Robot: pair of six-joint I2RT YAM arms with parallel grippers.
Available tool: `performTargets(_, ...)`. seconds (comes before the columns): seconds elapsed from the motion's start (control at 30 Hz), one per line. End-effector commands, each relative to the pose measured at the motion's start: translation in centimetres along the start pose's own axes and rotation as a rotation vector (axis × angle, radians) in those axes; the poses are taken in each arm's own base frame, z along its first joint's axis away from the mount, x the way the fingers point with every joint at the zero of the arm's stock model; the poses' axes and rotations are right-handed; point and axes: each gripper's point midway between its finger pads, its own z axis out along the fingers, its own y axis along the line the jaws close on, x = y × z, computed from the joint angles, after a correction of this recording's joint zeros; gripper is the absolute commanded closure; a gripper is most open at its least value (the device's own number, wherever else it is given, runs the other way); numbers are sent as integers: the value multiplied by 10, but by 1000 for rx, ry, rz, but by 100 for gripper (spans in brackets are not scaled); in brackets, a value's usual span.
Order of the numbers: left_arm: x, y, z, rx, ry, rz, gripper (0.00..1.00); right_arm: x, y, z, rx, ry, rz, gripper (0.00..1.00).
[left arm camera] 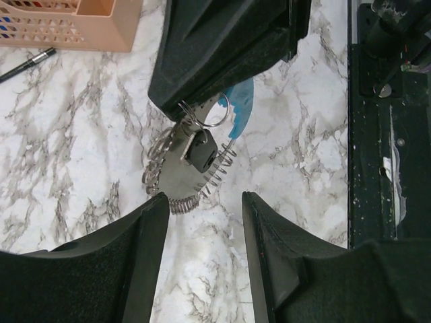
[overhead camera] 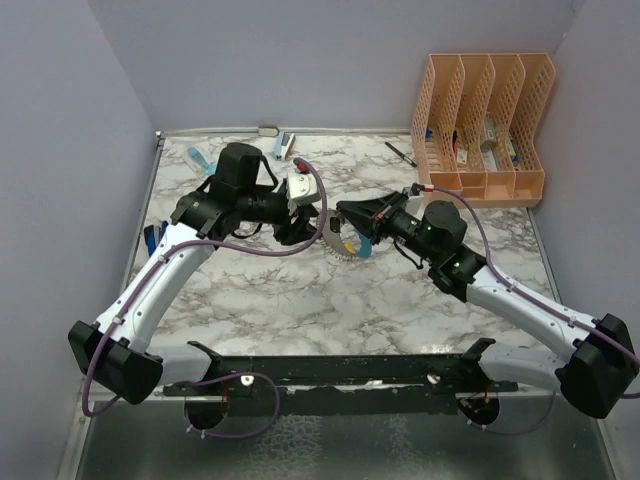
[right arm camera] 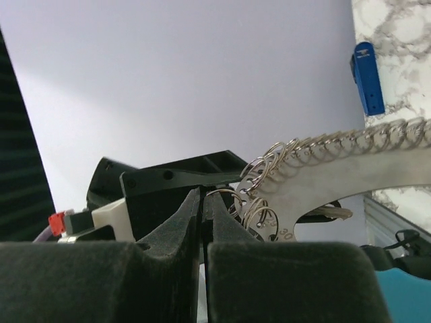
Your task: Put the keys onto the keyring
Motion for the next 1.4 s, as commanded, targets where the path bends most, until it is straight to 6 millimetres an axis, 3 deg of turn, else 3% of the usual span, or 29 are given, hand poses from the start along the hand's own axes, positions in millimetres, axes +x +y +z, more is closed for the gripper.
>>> performTargets(0.0, -27, 11, 1, -23, -63, 32, 50, -11, 9, 0, 77, -88, 170, 99)
performTargets(0.27, -51, 19, 3, -31, -124, 29, 48, -19, 13, 2, 42, -127, 291, 99)
performTargets(0.5, -43, 39, 12, -97, -105, 50, 41, -9, 14, 9, 39, -64, 297, 99)
performTargets(0.73, -27, 56, 12, -144, -36, 226, 37, 8, 4, 12, 96, 31, 226, 99)
performTargets(1.07, -9, 28, 21, 55, -40, 407, 36, 22, -3, 5, 133, 107, 189, 99)
performTargets(1.27, -6, -6, 17, 229, -115, 499, 35, 33, -8, 4, 150, 176, 122, 99)
performTargets(1.37, -5, -11, 16, 254, -127, 514, 34, 37, -10, 5, 150, 211, 93, 99)
